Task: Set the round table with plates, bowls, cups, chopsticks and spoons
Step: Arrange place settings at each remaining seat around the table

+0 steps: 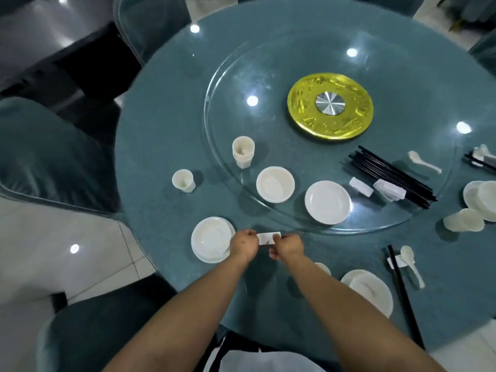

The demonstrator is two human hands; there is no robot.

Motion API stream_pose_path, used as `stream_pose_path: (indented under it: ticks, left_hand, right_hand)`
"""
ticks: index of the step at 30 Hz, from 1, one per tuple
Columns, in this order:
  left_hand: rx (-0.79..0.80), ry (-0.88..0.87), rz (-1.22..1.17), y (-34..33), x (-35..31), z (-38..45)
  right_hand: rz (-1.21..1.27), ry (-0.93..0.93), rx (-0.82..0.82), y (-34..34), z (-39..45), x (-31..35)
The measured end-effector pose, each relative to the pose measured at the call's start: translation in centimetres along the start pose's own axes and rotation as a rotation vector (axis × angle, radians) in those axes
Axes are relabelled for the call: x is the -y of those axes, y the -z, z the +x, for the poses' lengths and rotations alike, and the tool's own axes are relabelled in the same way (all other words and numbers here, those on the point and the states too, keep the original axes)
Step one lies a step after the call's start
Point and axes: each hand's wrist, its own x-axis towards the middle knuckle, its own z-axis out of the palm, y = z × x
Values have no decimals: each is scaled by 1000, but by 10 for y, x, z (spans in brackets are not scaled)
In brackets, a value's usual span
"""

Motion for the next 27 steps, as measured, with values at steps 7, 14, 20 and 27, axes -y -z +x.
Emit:
stream_pose_path:
  ticks: [7, 14, 20, 27]
  left_hand:
    - [69, 19, 22, -12, 6, 23]
    - [84, -2, 75, -21, 5, 34]
    - [117, -15, 106, -18, -3, 40]
    - [134, -31, 101, -20, -8, 47]
  right_hand:
    - [-256, -27, -126, -2, 6, -6]
    - [-403, -41, -122, 5, 16, 1]
    - [-416, -73, -86, 8, 9, 13]
    - [-376, -98, -49, 19, 14, 19]
